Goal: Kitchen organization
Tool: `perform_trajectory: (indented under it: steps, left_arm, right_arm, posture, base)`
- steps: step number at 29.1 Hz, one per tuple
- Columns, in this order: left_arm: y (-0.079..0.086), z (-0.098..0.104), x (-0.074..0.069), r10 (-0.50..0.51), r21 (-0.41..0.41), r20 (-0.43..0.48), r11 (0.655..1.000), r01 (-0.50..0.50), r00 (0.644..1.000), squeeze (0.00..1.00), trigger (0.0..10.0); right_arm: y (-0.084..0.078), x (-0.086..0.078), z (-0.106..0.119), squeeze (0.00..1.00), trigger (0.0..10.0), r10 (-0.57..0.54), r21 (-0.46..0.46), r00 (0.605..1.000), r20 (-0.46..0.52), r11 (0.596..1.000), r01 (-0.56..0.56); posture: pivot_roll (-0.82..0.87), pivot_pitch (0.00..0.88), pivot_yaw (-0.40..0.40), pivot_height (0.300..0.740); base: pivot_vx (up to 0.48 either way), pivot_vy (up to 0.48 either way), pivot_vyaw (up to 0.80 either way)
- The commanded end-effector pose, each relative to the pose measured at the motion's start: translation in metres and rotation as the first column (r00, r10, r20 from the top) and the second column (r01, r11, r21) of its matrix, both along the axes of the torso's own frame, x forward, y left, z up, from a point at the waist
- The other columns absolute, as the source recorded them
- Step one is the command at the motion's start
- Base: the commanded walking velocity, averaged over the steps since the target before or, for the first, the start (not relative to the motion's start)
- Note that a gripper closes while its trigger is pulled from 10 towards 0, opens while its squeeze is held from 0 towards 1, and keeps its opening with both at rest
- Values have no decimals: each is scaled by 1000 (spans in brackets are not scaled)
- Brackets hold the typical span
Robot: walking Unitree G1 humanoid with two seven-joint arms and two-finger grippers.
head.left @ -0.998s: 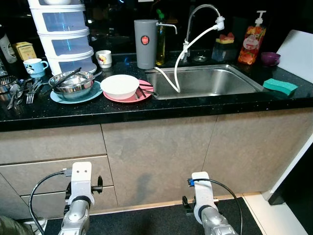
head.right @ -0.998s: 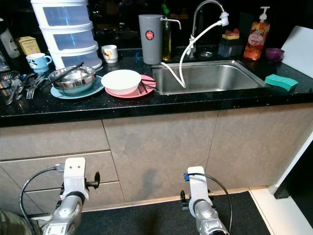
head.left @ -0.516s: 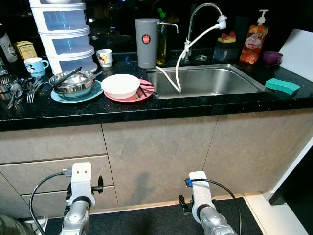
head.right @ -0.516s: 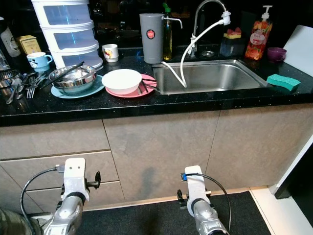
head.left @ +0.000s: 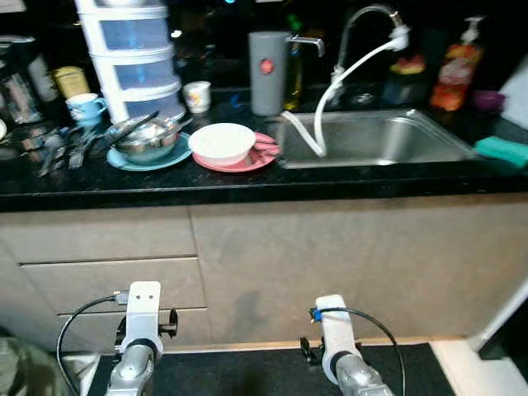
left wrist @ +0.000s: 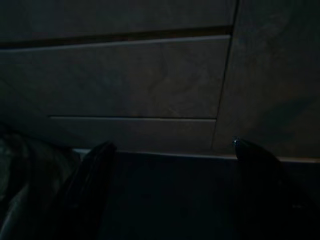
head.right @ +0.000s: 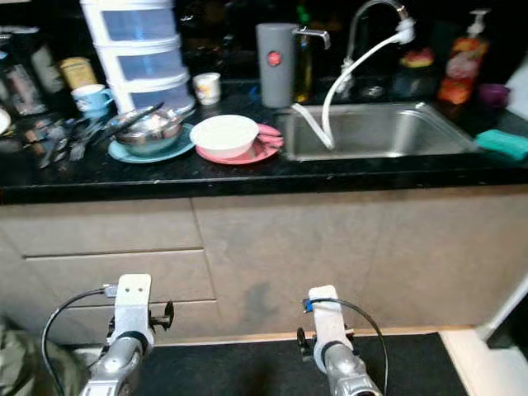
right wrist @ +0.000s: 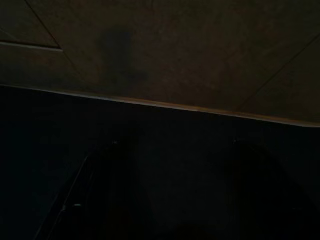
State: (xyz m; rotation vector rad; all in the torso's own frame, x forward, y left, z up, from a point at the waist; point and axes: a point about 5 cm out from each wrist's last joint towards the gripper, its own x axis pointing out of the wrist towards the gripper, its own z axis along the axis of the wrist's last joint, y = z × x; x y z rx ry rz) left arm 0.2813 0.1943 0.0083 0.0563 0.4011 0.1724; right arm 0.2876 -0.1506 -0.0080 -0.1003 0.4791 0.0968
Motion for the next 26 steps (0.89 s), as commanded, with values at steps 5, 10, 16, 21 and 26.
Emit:
perform_trajectory:
  steps: [5, 10, 16, 21, 26]
  left_arm:
    - [-2, 5, 3, -39, 21, 32, 999, 38, 999, 0, 10000]
    - [-2, -3, -2, -45, -19, 10, 999, 46, 999, 0, 10000]
    - [3, -7, -7, -22, -50, 10, 999, 23, 1000, 0, 10000]
    - [8, 11, 1, 22, 0, 104, 1000, -22, 994, 0, 10000]
    - [12, 22, 5, 66, -8, 169, 998, -66, 983, 0, 10000]
  right_arm:
    - [0, -3, -4, 0, 10000, -30, 27, 999, -24, 999, 31]
    - [2, -3, -3, 0, 10000, 5, -14, 1000, -1, 1000, -5]
    - [2, -7, -7, 0, 10000, 18, -35, 999, -28, 999, -19]
    - [0, -1, 2, 0, 10000, -2, 11, 999, 54, 1000, 2]
    - [-2, 7, 12, 0, 10000, -25, 5, 993, 119, 1000, 24]
  posture:
    - [60, 14, 29, 740]
    - [61, 14, 29, 740]
    - [63, 15, 29, 740]
    - [64, 17, 30, 740]
    - [62, 21, 32, 740]
  base:
    - [0, 0, -160]
    - [0, 0, -480]
    - [0, 0, 0]
    - [0, 0, 0]
    - [0, 0, 0]
